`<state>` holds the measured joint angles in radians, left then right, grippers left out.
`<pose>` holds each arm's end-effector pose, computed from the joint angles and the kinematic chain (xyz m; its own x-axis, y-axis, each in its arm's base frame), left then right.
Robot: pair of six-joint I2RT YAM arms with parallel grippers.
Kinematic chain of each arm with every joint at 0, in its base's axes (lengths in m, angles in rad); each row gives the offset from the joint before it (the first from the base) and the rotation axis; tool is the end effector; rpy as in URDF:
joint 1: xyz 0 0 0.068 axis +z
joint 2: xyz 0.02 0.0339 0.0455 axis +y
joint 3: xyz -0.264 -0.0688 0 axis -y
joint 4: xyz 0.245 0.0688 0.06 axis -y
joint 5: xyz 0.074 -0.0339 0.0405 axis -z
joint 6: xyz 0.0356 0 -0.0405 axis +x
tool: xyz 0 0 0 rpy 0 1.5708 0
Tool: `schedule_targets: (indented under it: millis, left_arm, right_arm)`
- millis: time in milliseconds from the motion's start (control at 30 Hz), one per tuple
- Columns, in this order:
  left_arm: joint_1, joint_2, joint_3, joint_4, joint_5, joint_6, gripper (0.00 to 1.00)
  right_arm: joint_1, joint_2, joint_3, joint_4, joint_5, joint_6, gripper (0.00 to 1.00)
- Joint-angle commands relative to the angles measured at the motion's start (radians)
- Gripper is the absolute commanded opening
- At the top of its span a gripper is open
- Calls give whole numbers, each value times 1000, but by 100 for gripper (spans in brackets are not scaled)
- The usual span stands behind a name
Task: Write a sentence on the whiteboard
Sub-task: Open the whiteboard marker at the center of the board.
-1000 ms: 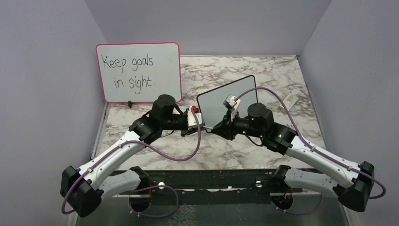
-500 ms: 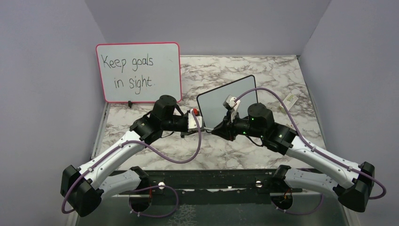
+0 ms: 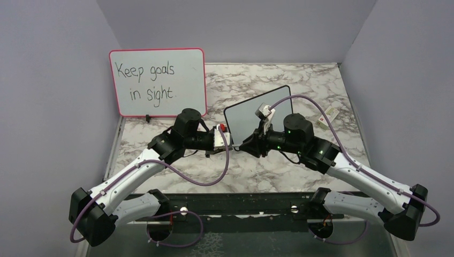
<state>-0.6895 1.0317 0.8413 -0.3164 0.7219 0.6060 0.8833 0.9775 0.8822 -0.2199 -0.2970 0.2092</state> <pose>0.1582 -0.1609 0.3037 0.2180 0.3743 -0.9013 0.9721 -0.0020 0.2344 0.1346 0.1803 0.3353 -0.3826 -0.1530 -0.9112 -0.8548 0.4330 0.2862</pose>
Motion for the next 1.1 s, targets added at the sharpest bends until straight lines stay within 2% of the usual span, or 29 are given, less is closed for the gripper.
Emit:
schedule_targets:
  millis: [0, 467, 633, 867, 1067]
  left_arm:
    - [2, 1, 25, 2, -12, 5, 0]
    - [-6, -18, 70, -80, -29, 21, 0]
    - [-45, -18, 104, -152, -121, 47, 0]
    - [-104, -19, 155, -249, -230, 83, 0]
    - [-127, -13, 186, -284, -254, 96, 0]
  right_arm:
    - [0, 15, 30, -25, -7, 31, 34]
    - [1, 67, 84, -116, 14, 10, 34]
    - [-2, 83, 127, -180, 30, -2, 36]
    - [-4, 81, 137, -187, 30, 6, 46]
    - [-5, 92, 117, -142, -9, 30, 46]
